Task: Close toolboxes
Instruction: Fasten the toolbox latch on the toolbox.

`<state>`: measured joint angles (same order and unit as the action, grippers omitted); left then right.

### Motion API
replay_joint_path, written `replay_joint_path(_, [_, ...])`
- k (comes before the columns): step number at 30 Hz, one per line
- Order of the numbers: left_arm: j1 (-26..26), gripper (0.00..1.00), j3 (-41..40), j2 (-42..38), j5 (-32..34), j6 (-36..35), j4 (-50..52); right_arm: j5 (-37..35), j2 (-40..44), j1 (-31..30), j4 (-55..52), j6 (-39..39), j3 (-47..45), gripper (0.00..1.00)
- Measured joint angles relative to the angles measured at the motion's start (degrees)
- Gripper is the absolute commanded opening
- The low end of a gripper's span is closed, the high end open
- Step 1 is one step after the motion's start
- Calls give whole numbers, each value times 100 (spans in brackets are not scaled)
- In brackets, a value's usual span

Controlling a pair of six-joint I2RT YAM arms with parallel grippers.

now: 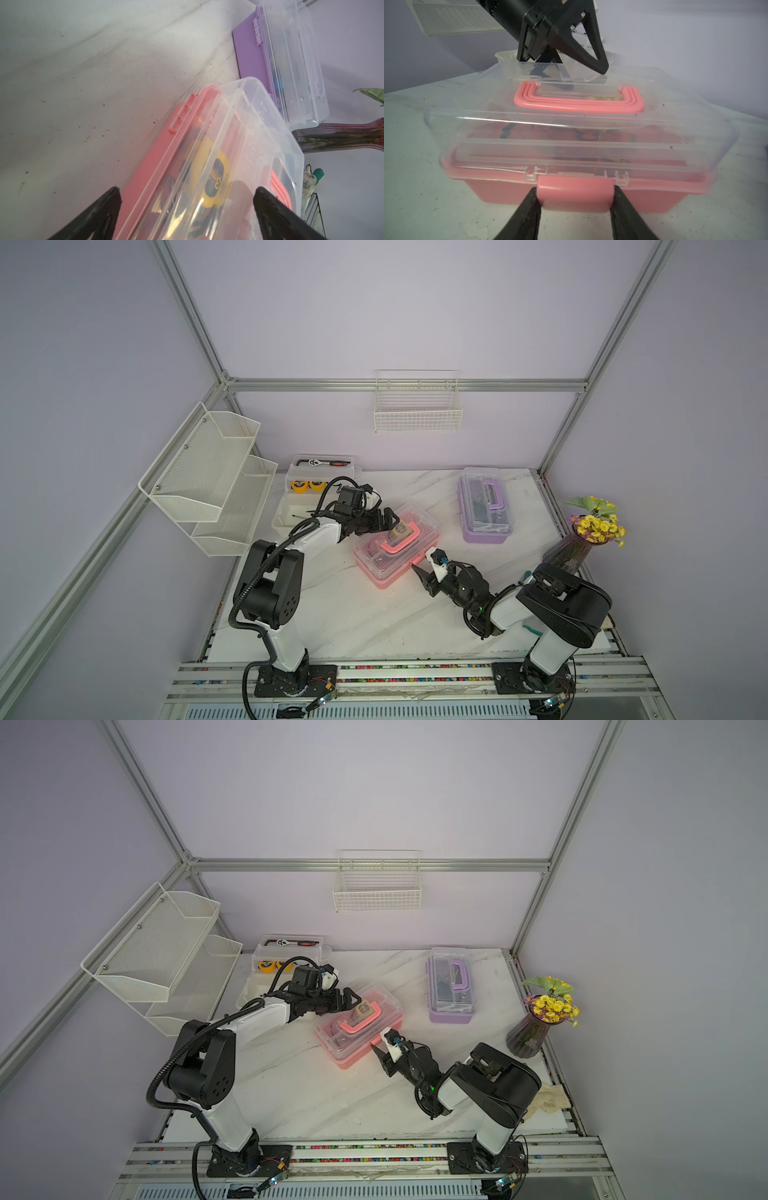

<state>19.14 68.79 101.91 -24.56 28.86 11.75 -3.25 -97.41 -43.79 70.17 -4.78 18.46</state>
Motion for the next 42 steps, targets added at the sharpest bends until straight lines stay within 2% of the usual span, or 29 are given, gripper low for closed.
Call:
replay_joint_path(12, [26, 99, -2, 0, 133, -59, -90, -68, -262, -2, -273, 66, 599, 40])
replay_joint_path(32, [17, 99, -2, 0, 234, -101, -151, -142, -162, -4, -741, 225, 754, 41])
replay_joint_path(42, [17, 99, -2, 0, 238, -101, -155, -164, -149, -4, -780, 280, 754, 50])
